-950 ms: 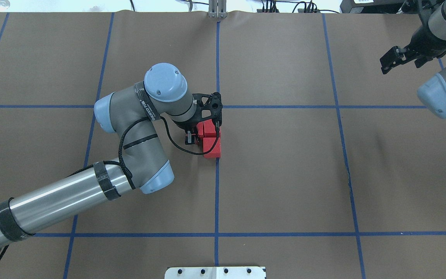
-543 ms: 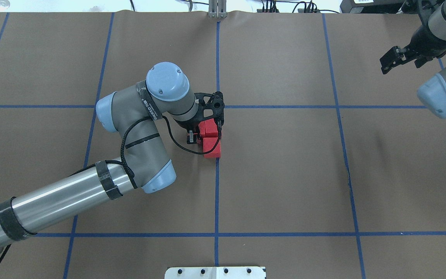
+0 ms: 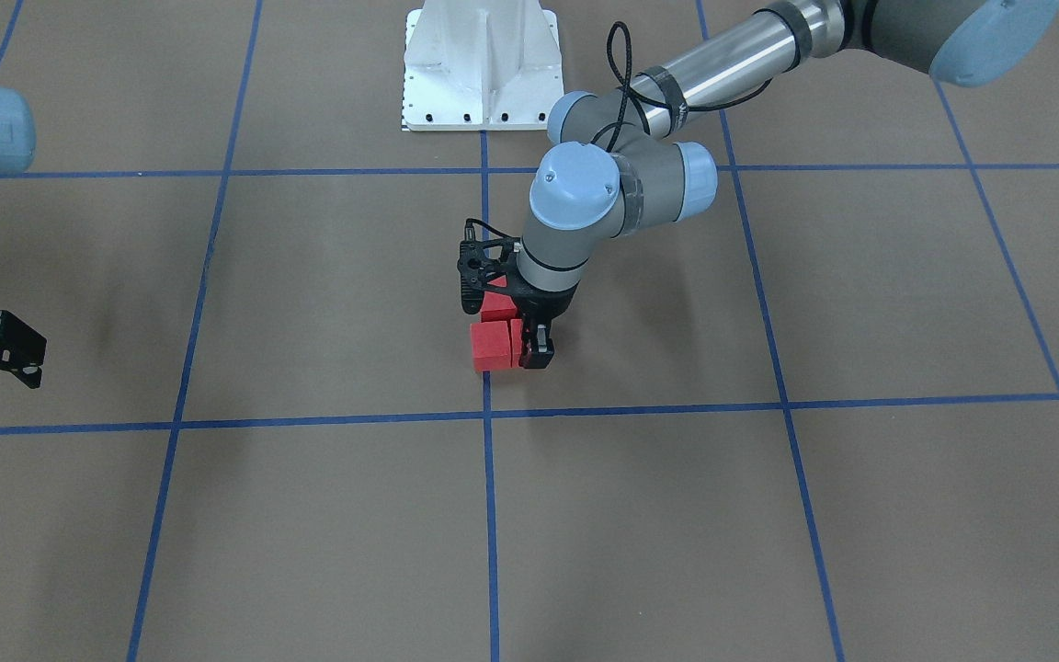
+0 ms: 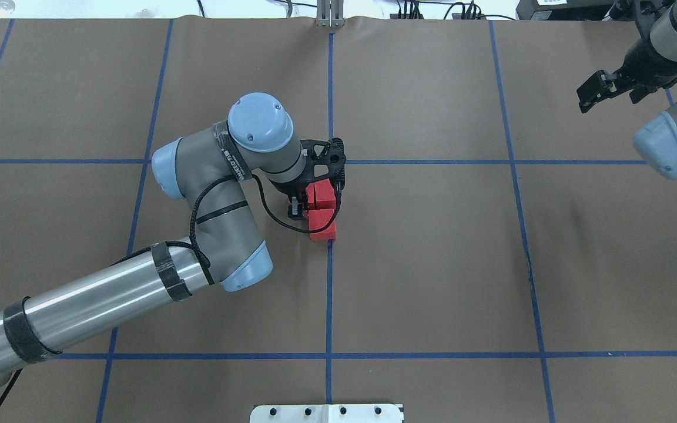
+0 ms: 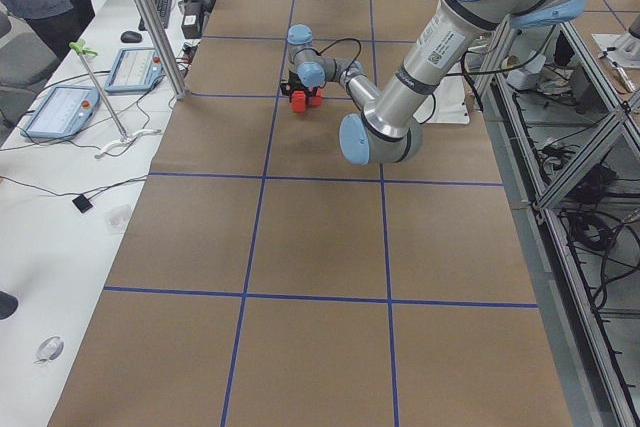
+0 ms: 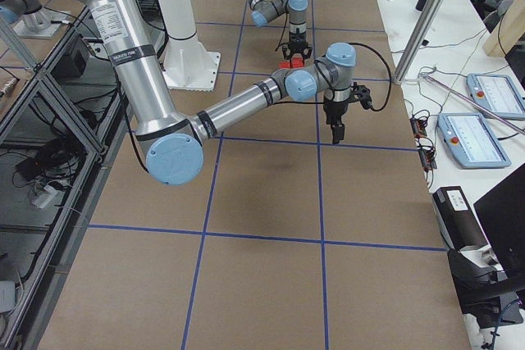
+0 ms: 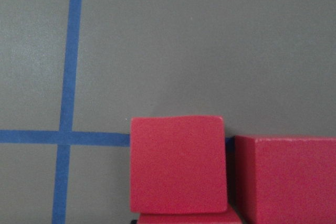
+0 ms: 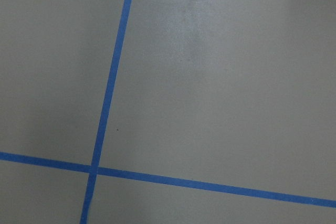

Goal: Form red blocks into L shape at center
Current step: 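Set the cube against the farther center cube and open the left gripper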

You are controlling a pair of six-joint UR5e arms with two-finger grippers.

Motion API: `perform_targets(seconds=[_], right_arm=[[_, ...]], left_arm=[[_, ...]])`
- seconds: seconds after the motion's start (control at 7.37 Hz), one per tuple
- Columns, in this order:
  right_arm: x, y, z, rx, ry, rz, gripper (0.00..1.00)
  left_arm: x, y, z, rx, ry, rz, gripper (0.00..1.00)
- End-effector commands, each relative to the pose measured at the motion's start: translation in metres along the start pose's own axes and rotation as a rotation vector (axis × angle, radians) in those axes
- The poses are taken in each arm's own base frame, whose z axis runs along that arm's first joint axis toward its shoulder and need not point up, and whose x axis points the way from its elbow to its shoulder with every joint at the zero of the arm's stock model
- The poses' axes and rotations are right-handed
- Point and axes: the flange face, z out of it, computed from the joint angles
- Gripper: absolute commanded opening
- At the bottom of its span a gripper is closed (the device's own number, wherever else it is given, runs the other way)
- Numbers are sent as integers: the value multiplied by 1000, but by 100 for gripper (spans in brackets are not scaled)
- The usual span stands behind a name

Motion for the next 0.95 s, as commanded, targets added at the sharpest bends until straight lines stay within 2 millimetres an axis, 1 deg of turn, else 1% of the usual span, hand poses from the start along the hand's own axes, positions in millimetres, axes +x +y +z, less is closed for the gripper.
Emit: perform_targets(seconds=[0.0, 0.14, 0.41, 0.68, 0.81], right_arm=[[-1, 0, -1, 2, -1, -1, 100], [-1, 0, 0, 1, 0, -2, 100], [-1, 0, 0, 1, 0, -2, 100], [-1, 0, 0, 1, -1, -2, 100], [-2, 0, -1, 2, -2, -3, 100]], left_arm=[[0, -1, 0, 1, 0, 2, 91], [-2, 0, -2, 2, -2, 16, 91], [-13, 4, -12, 8, -17, 26, 90], [-32, 12, -26, 12, -37, 37, 90], [-38, 16, -31, 16, -34, 30, 90]])
